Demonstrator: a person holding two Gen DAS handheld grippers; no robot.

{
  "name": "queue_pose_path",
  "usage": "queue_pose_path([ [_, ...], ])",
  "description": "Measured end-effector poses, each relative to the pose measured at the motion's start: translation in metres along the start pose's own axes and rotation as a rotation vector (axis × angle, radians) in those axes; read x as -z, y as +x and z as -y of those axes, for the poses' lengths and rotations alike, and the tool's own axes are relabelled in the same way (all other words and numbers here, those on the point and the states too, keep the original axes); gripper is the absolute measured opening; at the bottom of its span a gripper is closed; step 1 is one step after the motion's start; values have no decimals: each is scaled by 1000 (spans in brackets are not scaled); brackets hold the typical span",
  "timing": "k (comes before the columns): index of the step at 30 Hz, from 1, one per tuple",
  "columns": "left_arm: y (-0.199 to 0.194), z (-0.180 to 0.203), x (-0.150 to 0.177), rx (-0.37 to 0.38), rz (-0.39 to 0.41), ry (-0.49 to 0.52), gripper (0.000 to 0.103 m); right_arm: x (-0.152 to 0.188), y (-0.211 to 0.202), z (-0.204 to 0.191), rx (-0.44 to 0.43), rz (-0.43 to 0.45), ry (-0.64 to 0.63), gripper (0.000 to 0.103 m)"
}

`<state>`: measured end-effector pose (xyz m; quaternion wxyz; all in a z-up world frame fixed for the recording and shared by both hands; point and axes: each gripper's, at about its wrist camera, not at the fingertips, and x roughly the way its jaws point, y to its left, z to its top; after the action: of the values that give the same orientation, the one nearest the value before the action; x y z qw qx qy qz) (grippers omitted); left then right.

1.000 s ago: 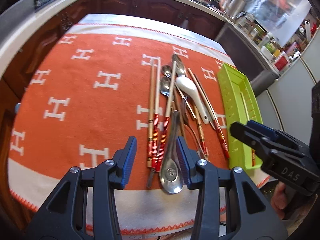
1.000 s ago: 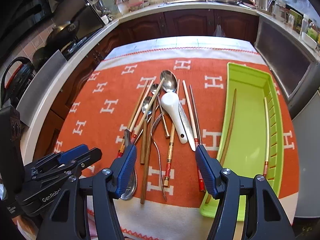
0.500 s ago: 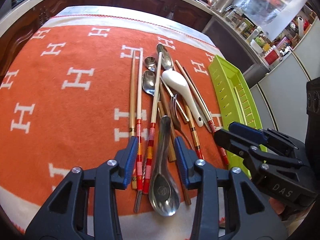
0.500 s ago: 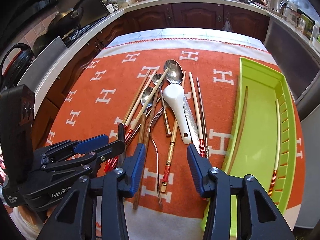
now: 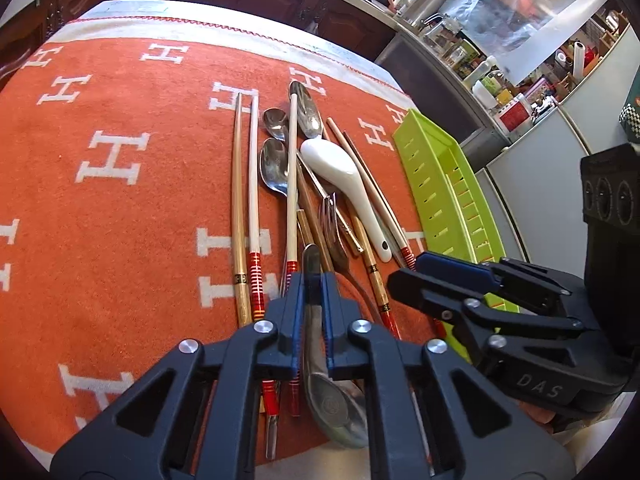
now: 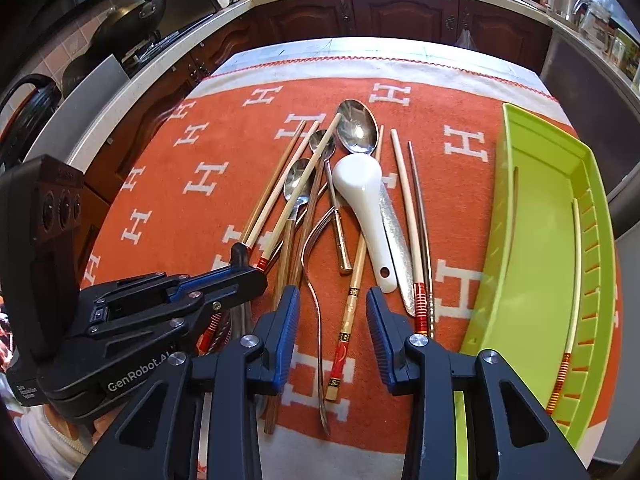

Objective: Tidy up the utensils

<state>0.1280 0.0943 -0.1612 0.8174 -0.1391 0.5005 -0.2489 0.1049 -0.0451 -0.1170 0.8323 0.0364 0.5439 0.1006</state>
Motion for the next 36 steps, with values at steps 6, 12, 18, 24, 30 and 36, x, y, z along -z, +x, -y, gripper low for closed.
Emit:
queue_pose_path([
  [6,-9,1,3,17,23,13,3,-4,14,-8,-9,-25,-37,26],
  [12,-30,-2,1,51,44,22,1,-8,28,-15,-5,-21,-67,19],
  [18,-43,-3,1,70,62,22,1,-14,43,-16,-32,-11,-74,8],
  [24,-56,2,0,75,84,41,1,-11,37,-16,-64,27,-72,3],
  [30,-75,17,-3,83,102,66,1,-7,2,-11,-77,100,-60,2],
  [36,-97,48,-7,83,113,130,1,-2,-42,8,-95,188,-13,2],
])
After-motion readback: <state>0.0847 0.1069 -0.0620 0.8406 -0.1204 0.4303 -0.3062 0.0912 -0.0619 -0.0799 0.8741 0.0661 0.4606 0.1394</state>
